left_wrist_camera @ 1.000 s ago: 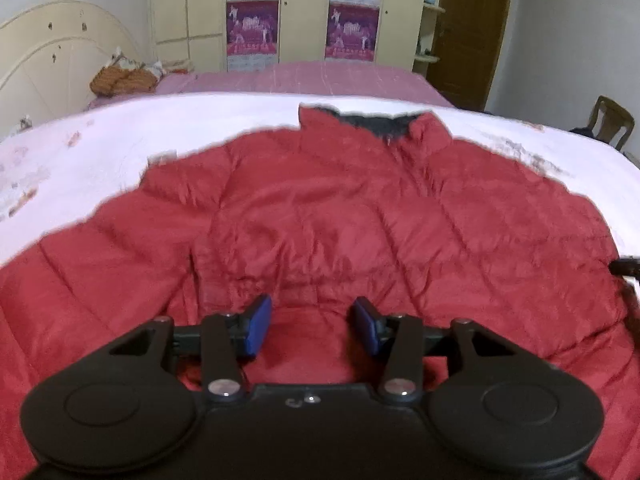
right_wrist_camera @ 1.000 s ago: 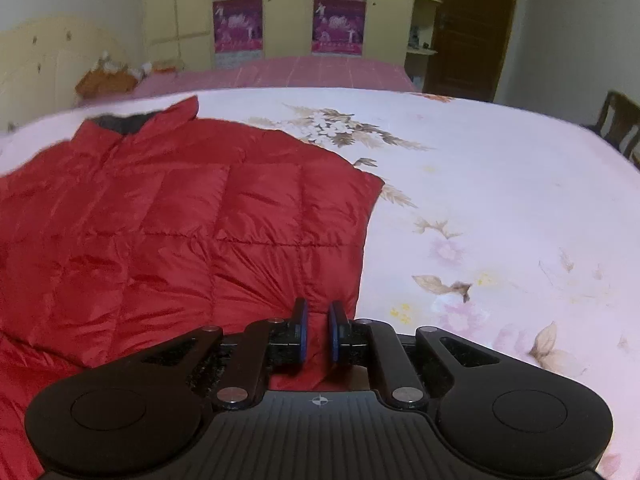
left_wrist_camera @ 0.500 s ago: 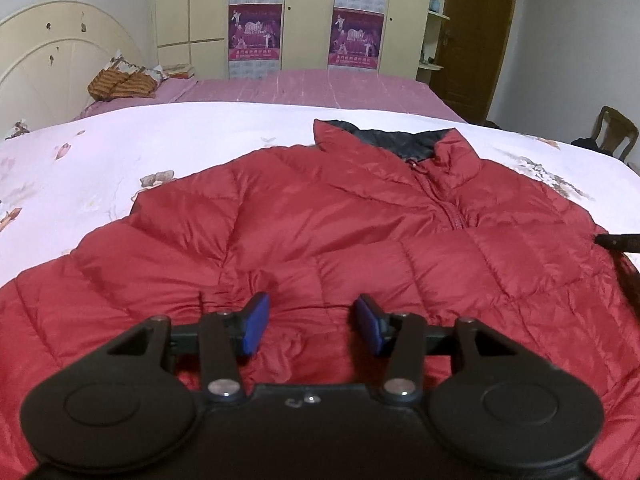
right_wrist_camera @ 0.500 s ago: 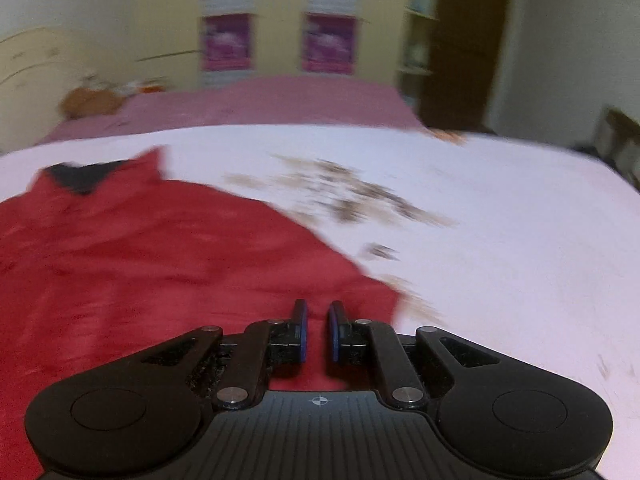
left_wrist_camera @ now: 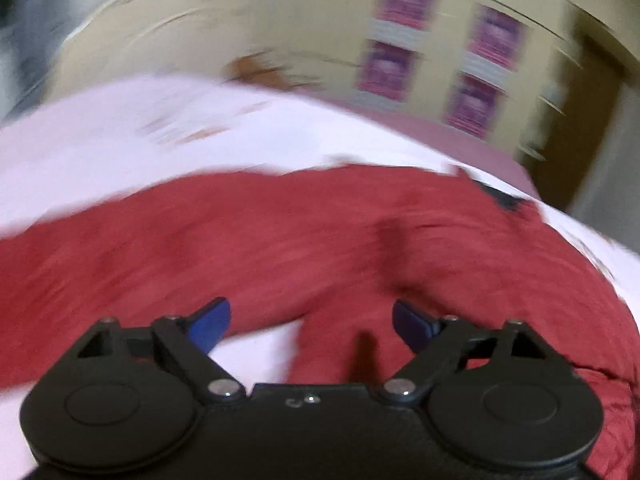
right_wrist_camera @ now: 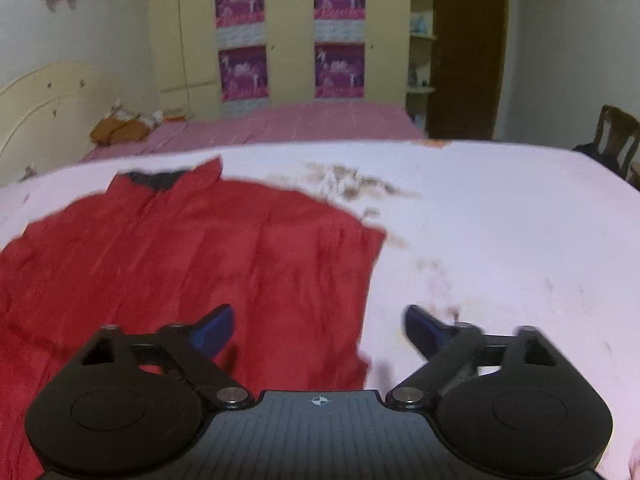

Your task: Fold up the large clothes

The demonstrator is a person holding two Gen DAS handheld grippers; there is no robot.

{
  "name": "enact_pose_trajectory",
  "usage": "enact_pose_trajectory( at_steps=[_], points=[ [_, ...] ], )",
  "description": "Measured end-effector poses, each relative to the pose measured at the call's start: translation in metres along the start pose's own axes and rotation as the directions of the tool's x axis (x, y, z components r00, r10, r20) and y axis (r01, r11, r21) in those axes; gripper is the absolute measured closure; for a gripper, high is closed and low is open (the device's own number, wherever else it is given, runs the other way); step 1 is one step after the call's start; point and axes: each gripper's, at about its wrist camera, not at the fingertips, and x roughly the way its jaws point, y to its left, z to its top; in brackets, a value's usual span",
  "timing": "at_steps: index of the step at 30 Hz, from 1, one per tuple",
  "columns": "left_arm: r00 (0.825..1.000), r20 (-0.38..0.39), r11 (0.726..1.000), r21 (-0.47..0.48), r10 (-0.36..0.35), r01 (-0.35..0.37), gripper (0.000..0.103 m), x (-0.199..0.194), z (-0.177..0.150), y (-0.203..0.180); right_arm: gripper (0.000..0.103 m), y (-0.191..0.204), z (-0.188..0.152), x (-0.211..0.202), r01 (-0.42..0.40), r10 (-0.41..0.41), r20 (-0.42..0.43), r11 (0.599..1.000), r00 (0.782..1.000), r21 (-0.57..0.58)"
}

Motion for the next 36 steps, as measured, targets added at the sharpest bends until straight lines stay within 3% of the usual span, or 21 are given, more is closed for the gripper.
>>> enact_pose_trajectory(
  at_steps=[2,4,7,9,11,15,16,18,19,21,22,23,24,25,28,31,34,36],
  points=[
    [0.999,-0.016,0.986,-0.157,0.048,-0.050,0.027,-0.017,-0.013,0.049,0.047,-0.006,-0.005,0.002,-0.022,0.023,-0.028,0.999,0.999,0.042],
    [0.999,0.016,0.961,-0.276,0.041,-0.035,0.037,-0.038,-0.022,0.087,0.048,-0.009,-0.006,0.007,-0.038,0.042,-0.053,0.997,0.998,0.074],
    [0.991,0.037,0.911,-0.399,0.126,-0.101,0.037,-0.070,-0.034,0.123,0.048,-0.001,-0.003,0.013,-0.066,0.069,-0.058,0.996,0.996,0.057],
    [0.985,0.065,0.855,-0.508,0.161,-0.106,0.034,-0.088,-0.046,0.145,0.048,0.010,0.000,0.013,-0.096,0.098,-0.046,0.995,0.994,0.030],
    [0.978,0.110,0.786,-0.614,0.180,-0.075,0.023,-0.101,-0.057,0.168,0.048,0.022,0.003,0.014,-0.128,0.128,-0.043,0.992,0.991,0.012],
    [0.960,0.201,0.634,-0.773,0.197,0.032,0.023,-0.106,-0.062,0.208,0.048,0.044,0.010,0.013,-0.169,0.169,-0.033,0.985,0.985,-0.023],
    [0.955,0.214,0.609,-0.792,0.205,0.046,0.022,-0.102,-0.058,0.212,0.048,0.048,0.012,0.014,-0.174,0.173,-0.030,0.984,0.984,-0.027],
    [0.947,0.215,0.592,-0.805,0.237,0.034,0.022,-0.096,-0.050,0.220,0.048,0.052,0.016,0.014,-0.177,0.177,-0.026,0.984,0.984,-0.027],
    [0.943,0.213,0.590,-0.807,0.255,0.023,0.023,-0.093,-0.044,0.223,0.048,0.053,0.017,0.015,-0.177,0.177,-0.024,0.984,0.984,-0.023],
    [0.935,0.199,0.598,-0.802,0.292,-0.016,0.040,-0.083,-0.032,0.227,0.048,0.053,0.022,0.016,-0.175,0.174,-0.022,0.985,0.984,-0.013],
    [0.938,0.183,0.606,-0.795,0.293,-0.034,0.078,-0.077,-0.027,0.232,0.048,0.052,0.025,0.018,-0.171,0.171,-0.020,0.985,0.985,-0.007],
    [0.947,0.171,0.610,-0.792,0.271,-0.032,0.095,-0.071,-0.021,0.236,0.048,0.051,0.028,0.019,-0.167,0.167,-0.017,0.986,0.986,0.002],
    [0.950,0.178,0.614,-0.789,0.256,-0.017,0.095,-0.066,-0.015,0.238,0.048,0.050,0.030,0.020,-0.165,0.165,-0.014,0.986,0.986,0.010],
    [0.945,0.198,0.643,-0.766,0.259,-0.015,0.096,-0.066,-0.008,0.234,0.048,0.049,0.032,0.021,-0.160,0.160,-0.011,0.987,0.987,0.018],
    [0.937,0.285,0.758,-0.652,0.202,0.034,0.096,-0.064,0.027,0.200,0.048,0.046,0.037,0.022,-0.140,0.140,0.004,0.989,0.990,0.037],
    [0.941,0.334,0.865,-0.486,0.048,0.128,0.096,-0.050,0.060,0.137,0.048,0.042,0.038,0.026,-0.120,0.120,0.000,0.991,0.993,0.054],
    [0.942,0.305,0.930,-0.287,-0.140,0.231,0.096,-0.027,0.083,0.059,0.048,0.034,0.036,0.031,-0.078,0.079,-0.007,0.994,0.997,0.081],
    [0.938,0.261,0.949,-0.156,-0.230,0.275,0.096,-0.014,0.088,0.006,0.048,0.028,0.035,0.032,-0.036,0.036,0.003,0.996,0.999,0.085]
  ],
)
